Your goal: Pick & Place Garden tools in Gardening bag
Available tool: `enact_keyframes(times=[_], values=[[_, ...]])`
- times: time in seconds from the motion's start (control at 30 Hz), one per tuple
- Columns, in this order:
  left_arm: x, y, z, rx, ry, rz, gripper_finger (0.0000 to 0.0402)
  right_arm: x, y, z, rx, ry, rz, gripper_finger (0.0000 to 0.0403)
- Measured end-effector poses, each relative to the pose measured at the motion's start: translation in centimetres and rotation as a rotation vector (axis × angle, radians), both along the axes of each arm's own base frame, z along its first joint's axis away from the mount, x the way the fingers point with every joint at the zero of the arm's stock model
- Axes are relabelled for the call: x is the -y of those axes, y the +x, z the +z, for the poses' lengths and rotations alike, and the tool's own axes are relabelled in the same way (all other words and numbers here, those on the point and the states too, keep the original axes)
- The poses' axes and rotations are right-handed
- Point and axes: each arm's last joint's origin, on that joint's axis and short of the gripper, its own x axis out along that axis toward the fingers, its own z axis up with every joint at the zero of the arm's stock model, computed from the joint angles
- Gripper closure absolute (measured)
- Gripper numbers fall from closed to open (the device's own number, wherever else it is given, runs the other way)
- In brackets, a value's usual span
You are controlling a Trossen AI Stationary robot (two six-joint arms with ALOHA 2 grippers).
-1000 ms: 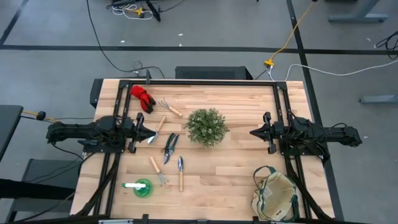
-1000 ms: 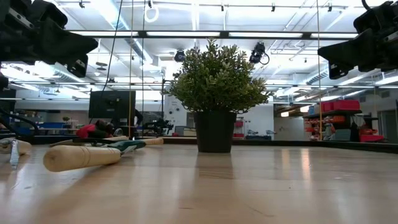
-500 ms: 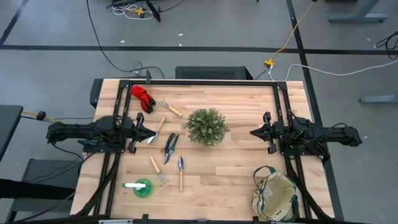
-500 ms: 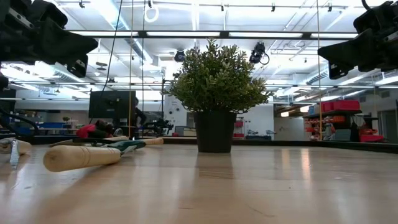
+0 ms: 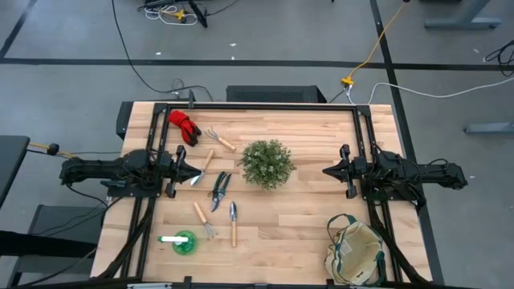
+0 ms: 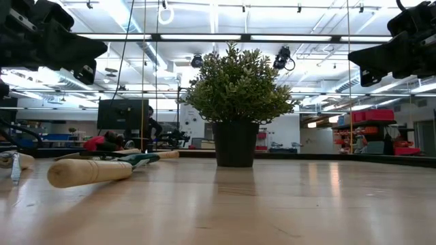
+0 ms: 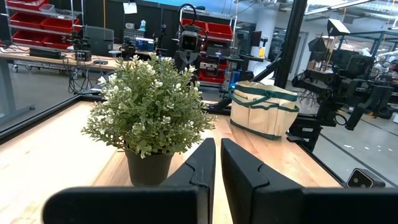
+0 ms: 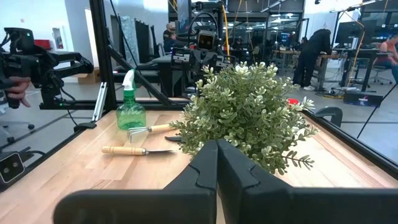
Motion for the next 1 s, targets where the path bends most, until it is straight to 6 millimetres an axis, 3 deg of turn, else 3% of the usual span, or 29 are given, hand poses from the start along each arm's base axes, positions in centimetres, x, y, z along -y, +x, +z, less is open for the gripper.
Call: enact_keyframes(times=[1.0], values=[[0.09,-0.03,0.19,-0.003,-0.161,-0.043,0.0369,0.0,0.0,0.0,0.0,0.0,0.0,0.0392]])
